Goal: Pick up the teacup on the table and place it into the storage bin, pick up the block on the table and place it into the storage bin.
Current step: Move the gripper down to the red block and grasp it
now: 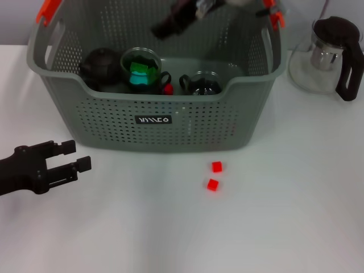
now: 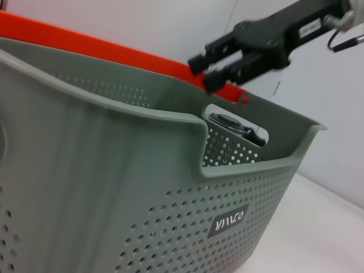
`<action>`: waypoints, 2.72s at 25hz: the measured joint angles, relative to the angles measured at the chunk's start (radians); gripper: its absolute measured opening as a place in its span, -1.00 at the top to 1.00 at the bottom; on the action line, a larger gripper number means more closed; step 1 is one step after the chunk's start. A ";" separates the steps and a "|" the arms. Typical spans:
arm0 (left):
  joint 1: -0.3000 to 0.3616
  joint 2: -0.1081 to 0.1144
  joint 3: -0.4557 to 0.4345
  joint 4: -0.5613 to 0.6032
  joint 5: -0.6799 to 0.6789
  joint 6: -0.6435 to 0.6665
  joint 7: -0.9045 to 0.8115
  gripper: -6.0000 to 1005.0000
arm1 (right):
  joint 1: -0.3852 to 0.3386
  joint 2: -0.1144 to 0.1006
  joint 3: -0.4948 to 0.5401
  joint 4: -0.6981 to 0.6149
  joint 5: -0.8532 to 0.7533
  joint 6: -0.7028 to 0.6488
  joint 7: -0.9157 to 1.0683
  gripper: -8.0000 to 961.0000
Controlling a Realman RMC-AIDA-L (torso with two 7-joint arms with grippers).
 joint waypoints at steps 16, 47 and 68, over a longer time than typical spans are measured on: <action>-0.010 0.003 -0.001 -0.011 -0.009 -0.014 0.003 -0.32 | -0.566 -0.012 0.188 -0.363 0.722 -0.579 -0.549 -0.80; -0.005 0.000 -0.001 -0.023 -0.009 -0.014 0.007 -0.31 | -0.175 0.007 -0.452 -0.097 -0.006 -0.391 -0.138 -0.77; -0.007 -0.001 -0.001 -0.037 -0.009 -0.038 0.008 -0.31 | -0.150 0.013 -0.571 0.093 -0.006 -0.111 -0.079 -0.77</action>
